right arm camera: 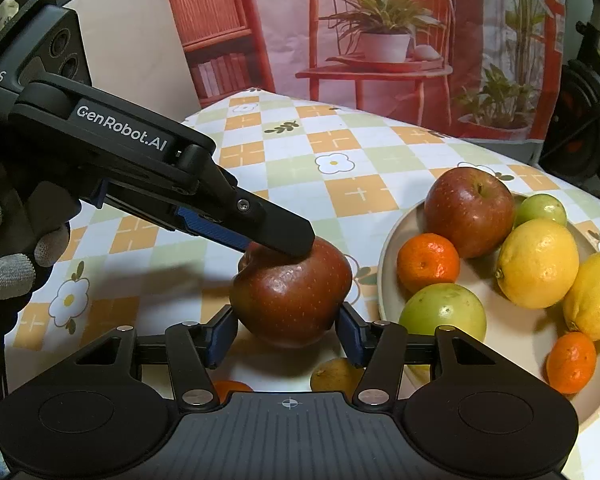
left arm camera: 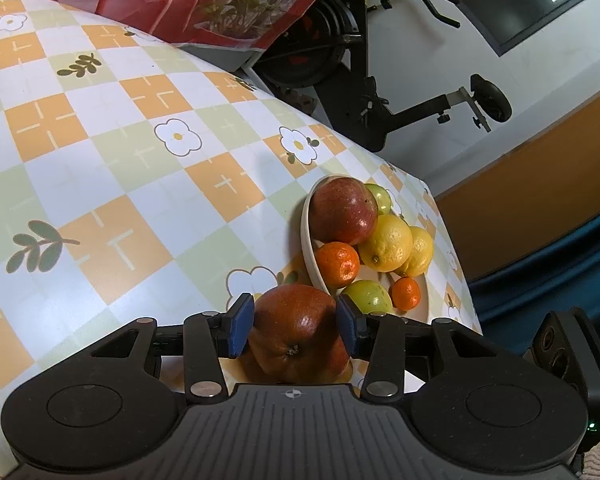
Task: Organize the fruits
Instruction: 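Close the left tool around the red apple and lift it, then lower the red apple onto the plate and open the left tool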
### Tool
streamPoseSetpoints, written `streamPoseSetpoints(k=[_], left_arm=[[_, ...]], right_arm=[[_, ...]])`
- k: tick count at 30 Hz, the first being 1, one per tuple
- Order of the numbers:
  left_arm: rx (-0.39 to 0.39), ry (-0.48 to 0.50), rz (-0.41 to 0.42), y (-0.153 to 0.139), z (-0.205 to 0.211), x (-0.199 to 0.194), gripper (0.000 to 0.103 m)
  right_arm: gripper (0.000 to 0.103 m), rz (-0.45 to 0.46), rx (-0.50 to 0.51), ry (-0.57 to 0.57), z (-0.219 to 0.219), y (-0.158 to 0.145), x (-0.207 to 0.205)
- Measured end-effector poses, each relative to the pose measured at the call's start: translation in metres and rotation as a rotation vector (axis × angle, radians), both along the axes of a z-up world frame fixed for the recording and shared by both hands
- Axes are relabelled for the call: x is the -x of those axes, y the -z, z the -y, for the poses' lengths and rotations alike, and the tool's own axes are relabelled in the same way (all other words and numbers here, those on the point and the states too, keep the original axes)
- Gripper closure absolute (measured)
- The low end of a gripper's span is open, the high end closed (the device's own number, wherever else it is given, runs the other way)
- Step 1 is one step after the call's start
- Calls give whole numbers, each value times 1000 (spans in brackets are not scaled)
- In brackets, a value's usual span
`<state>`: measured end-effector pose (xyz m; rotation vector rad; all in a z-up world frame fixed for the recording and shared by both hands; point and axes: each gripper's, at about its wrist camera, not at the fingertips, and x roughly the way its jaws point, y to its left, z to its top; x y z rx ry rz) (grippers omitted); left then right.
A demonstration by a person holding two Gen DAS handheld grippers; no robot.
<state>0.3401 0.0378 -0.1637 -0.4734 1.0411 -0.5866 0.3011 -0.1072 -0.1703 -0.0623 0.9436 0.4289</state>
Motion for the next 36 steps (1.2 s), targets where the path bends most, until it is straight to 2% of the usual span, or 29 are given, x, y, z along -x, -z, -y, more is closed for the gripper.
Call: streamPoseSetpoints(k=[19,36], left_arm=[[-49,43,88,-34,33,10,56],[-114,133,149,-54,107,11,56]], right_arm=[[53,112,-62,57,27,-25,26],[53,182,-112,173,86,-40,53]])
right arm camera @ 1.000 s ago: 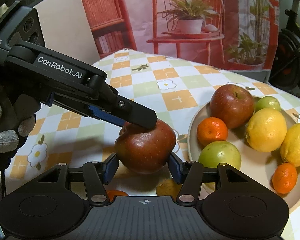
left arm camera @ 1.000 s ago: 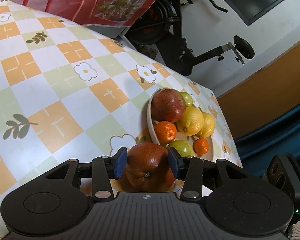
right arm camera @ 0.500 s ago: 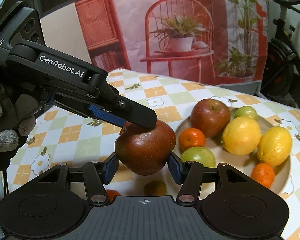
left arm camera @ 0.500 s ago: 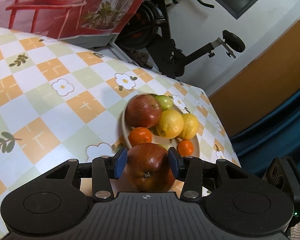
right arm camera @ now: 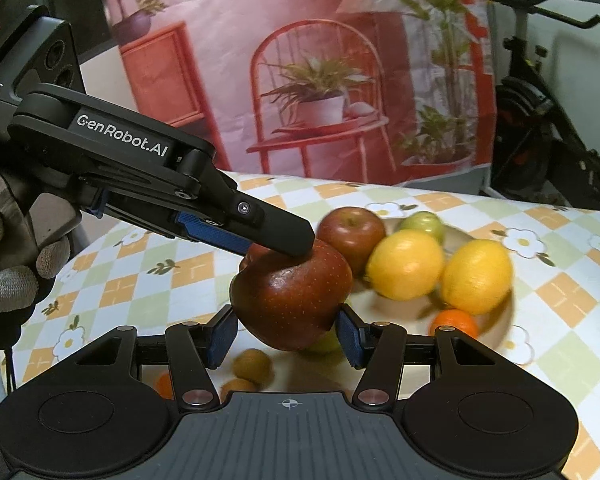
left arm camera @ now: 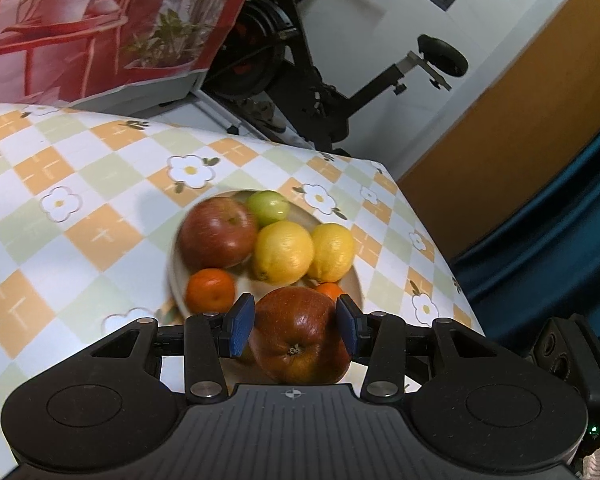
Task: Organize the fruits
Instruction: 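Lower the red apple onto the plate and open the left tool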
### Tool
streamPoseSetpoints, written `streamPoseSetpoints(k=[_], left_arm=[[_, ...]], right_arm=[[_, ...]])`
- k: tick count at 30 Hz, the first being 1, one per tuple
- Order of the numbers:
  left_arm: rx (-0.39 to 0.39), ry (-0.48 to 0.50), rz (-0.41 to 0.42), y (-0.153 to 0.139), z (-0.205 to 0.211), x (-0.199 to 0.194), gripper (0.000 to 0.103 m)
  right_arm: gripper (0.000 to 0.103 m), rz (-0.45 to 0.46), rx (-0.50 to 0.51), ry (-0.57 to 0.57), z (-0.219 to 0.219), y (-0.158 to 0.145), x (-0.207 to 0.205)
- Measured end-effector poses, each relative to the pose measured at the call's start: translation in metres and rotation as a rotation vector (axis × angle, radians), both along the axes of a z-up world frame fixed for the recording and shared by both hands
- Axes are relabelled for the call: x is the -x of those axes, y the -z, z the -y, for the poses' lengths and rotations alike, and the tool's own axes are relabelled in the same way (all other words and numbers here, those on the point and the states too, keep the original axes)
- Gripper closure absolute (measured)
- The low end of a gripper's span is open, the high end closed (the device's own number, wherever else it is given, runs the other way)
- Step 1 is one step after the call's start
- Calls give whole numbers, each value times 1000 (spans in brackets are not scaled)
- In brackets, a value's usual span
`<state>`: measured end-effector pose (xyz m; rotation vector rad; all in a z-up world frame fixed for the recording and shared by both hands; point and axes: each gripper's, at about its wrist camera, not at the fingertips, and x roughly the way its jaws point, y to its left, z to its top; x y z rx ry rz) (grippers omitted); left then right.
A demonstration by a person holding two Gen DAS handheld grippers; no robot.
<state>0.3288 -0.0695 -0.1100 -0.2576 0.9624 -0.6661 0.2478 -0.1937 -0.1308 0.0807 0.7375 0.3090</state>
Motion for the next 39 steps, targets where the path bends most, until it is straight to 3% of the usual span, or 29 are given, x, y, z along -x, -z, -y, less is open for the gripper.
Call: streamPoseSetpoints(k=[16,39], left_arm=[[-62,63,-21,15,47,-12,56],[-106,68,-39,27,53,-19,58]], right_arm=[[53,-32,19,60,40,16,3],[53,-80,31,72,41,28,-9]])
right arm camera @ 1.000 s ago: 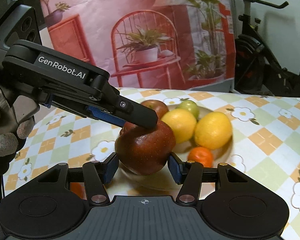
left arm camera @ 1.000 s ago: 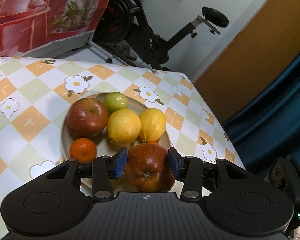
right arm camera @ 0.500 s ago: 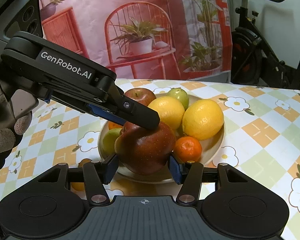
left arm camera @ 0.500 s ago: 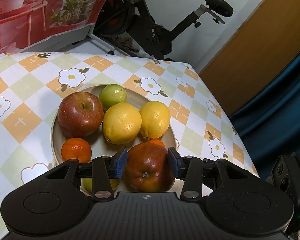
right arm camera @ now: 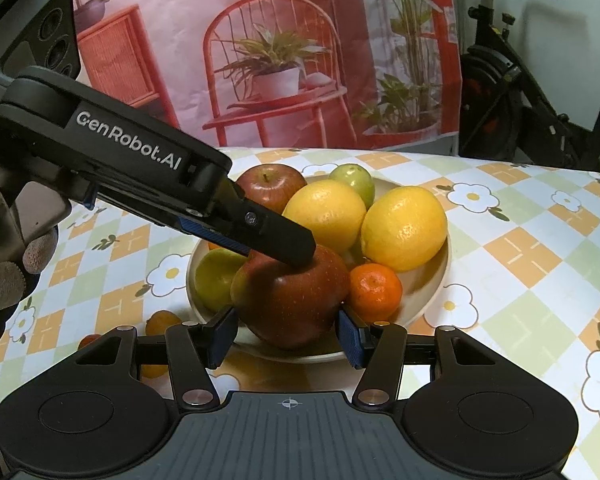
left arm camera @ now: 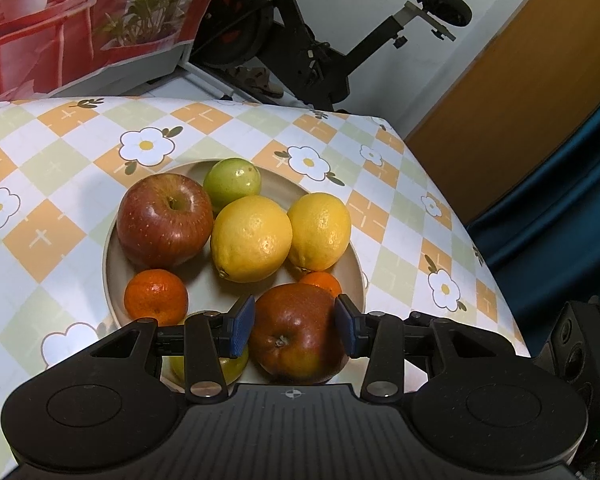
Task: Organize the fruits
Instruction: 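Lower the red apple onto the plate and open the left tool, then move the left tool down to a brown kiwi on the table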
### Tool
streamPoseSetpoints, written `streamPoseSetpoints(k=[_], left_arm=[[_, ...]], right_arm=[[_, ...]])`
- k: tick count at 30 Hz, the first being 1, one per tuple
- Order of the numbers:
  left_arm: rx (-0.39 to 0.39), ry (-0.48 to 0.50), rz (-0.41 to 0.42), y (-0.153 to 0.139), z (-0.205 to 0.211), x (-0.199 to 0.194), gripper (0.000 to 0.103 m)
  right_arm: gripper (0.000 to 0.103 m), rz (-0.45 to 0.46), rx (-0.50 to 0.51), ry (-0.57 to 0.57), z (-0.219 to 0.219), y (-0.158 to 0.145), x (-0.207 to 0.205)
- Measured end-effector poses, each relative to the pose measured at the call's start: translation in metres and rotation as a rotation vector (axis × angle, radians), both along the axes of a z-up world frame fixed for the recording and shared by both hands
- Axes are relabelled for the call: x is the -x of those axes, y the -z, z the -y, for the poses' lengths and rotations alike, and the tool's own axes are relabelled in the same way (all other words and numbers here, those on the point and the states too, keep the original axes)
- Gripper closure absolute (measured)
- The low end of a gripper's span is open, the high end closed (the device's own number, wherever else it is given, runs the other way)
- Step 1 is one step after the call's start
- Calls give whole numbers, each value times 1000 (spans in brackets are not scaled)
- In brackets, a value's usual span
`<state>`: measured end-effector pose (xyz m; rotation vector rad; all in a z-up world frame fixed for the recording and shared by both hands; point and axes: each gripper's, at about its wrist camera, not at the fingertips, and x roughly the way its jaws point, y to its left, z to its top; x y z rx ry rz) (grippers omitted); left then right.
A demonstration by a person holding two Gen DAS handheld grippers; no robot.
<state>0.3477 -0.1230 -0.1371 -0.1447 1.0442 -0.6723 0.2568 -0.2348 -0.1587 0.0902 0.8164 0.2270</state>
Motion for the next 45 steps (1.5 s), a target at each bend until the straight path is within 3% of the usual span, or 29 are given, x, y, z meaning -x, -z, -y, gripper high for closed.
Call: streamPoseSetpoints(k=[29,45], left_arm=[[-11,-62,15,-2,-10,-1,58],[-36,-145,126,-28,-54,26,57]], right_arm=[[52,3,19,8,1,-3,4],[52,70,36,53,-4,-15,38]])
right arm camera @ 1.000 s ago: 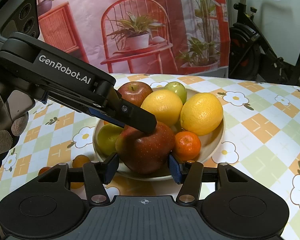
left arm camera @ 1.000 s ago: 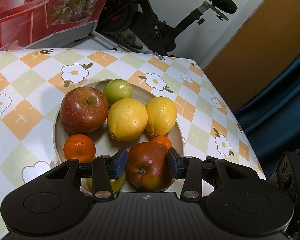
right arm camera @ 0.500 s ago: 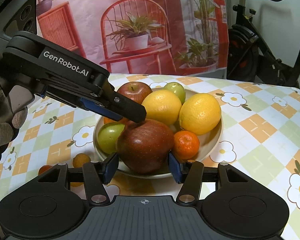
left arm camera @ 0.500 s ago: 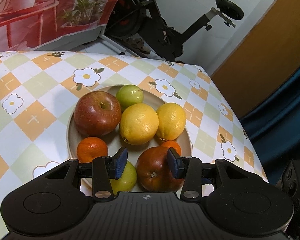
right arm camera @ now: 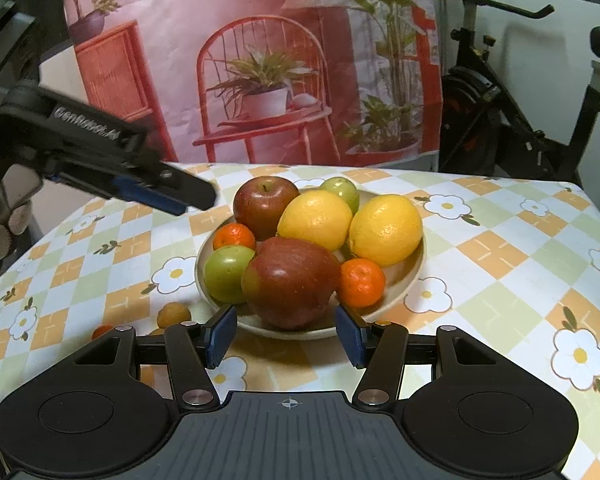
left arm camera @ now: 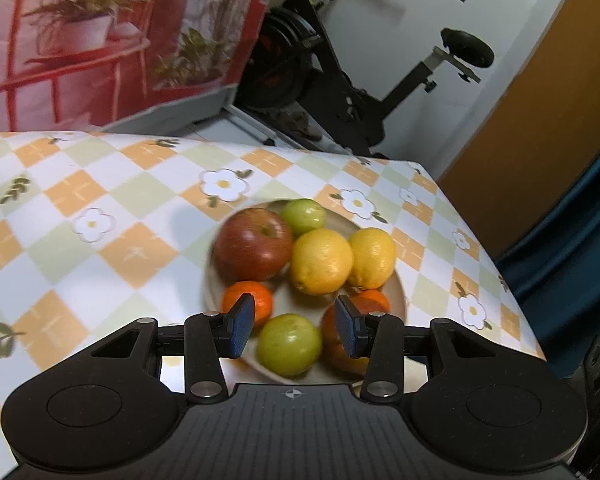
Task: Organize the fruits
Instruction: 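Move the left tool down to a brown kiwi on the table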
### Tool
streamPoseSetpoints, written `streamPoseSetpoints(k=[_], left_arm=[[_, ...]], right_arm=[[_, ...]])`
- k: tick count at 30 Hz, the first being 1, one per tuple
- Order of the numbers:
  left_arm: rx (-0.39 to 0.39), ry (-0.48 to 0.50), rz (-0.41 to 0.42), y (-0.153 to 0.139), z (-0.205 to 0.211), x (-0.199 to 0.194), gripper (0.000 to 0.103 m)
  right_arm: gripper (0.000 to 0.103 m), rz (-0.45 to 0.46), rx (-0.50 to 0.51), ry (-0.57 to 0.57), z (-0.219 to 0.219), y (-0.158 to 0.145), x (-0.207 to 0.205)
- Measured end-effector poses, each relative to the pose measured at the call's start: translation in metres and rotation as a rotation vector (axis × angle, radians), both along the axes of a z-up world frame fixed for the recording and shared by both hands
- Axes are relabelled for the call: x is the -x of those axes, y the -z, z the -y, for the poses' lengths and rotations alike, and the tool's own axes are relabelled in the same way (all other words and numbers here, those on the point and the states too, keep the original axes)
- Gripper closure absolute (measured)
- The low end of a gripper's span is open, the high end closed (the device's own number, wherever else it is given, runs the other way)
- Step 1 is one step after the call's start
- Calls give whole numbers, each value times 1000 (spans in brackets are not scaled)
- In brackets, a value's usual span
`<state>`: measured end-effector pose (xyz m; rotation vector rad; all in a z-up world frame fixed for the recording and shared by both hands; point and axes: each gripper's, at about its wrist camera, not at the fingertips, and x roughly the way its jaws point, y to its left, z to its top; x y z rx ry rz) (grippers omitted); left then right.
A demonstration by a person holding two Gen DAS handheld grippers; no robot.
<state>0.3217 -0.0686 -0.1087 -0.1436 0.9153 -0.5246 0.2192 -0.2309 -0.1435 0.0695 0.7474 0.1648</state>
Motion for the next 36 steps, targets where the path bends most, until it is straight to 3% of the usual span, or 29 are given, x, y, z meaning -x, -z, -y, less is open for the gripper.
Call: streamPoseSetpoints(k=[12,21,36], left_arm=[[-64,-82,66,-5,-43,34,57],[-52,-121,66,2,-69,47,57],[-34,-140,49,15,-82,46,57]], right_arm=[[52,6,5,-68,-26,-8,12],[52,-34,22,-131,-49,-6,6],[67,-131,45,-266,-84,15,-23]])
